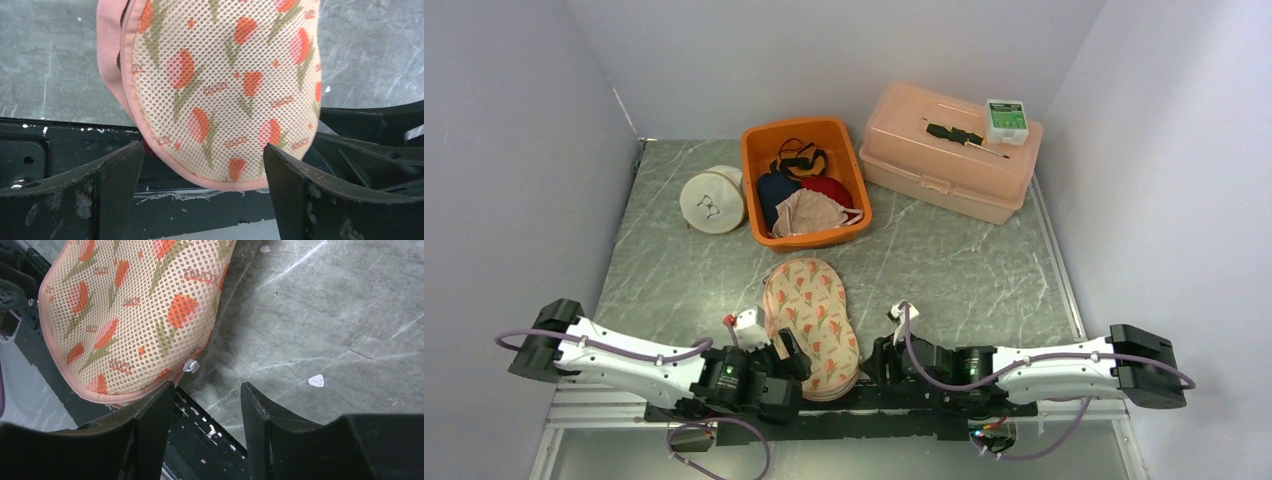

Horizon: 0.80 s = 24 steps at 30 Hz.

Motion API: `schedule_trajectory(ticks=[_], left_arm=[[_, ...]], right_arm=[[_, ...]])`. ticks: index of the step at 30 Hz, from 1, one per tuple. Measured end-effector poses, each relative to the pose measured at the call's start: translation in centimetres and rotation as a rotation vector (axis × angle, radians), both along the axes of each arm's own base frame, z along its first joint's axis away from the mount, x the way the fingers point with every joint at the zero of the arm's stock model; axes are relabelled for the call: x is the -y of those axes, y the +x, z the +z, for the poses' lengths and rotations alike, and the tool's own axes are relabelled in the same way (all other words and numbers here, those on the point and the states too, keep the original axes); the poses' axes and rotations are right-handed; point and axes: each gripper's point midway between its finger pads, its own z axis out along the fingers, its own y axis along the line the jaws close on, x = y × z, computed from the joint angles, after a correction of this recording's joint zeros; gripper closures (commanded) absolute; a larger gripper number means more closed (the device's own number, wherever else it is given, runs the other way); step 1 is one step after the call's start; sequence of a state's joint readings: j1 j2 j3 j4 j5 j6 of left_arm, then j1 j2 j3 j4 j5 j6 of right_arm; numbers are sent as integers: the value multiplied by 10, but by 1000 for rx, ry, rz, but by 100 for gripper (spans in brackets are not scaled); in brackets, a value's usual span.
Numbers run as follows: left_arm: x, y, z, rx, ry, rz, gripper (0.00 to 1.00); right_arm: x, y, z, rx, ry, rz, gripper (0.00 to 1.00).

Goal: Unzip the laundry bag and remove the bra
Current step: Unzip the laundry bag at the center of the board.

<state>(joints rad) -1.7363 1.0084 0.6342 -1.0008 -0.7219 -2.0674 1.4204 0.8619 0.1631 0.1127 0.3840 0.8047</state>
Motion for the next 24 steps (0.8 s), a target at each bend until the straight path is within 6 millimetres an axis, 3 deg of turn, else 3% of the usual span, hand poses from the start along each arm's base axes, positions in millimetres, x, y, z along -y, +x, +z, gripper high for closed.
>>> schedule_trajectory(ticks=[2,7,12,16,19,24], left_arm=[[0,2,9,13,1,2,6],[2,6,31,42,-7,8,6],[-9,18,52,103,-24,21,6],[-22,32,69,179,-71,40,6],[-38,41,69,222,-65,48,8],[-67,49,47,255,-19,49,12]], right_arm=[[2,0,1,-3,-2,-2,17],[6,-1,15,-5,-2,-2,9],[2,0,55,35,40,21,10],[-4,3,75,90,19,52,13],[-10,8,78,119,-17,54,14],[-15,15,67,151,-55,43,21]])
